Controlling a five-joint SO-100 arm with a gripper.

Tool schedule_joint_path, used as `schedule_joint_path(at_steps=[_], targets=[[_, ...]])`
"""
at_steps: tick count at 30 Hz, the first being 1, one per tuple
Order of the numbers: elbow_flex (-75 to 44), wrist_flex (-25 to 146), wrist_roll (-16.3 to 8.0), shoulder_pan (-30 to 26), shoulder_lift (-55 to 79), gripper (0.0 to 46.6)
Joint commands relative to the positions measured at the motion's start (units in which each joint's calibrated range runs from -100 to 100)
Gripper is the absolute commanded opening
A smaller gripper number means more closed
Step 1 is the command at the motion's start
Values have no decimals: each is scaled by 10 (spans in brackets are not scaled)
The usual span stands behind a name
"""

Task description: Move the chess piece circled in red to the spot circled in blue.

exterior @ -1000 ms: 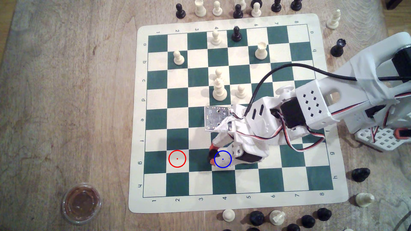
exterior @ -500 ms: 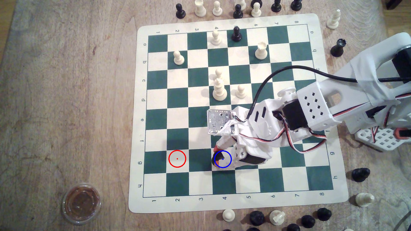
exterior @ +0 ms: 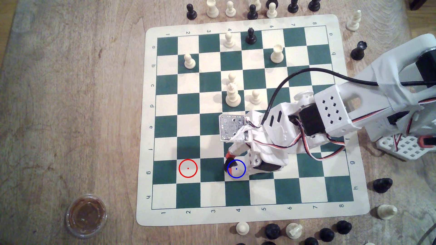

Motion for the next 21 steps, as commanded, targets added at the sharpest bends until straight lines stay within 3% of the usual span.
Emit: schedule_joint_path(at_steps=[1,14,21], targets=[[-17,1,3,-2,-32,147],[-37,43,3,11,-96,209],[-95,120,5,15,-166,196]])
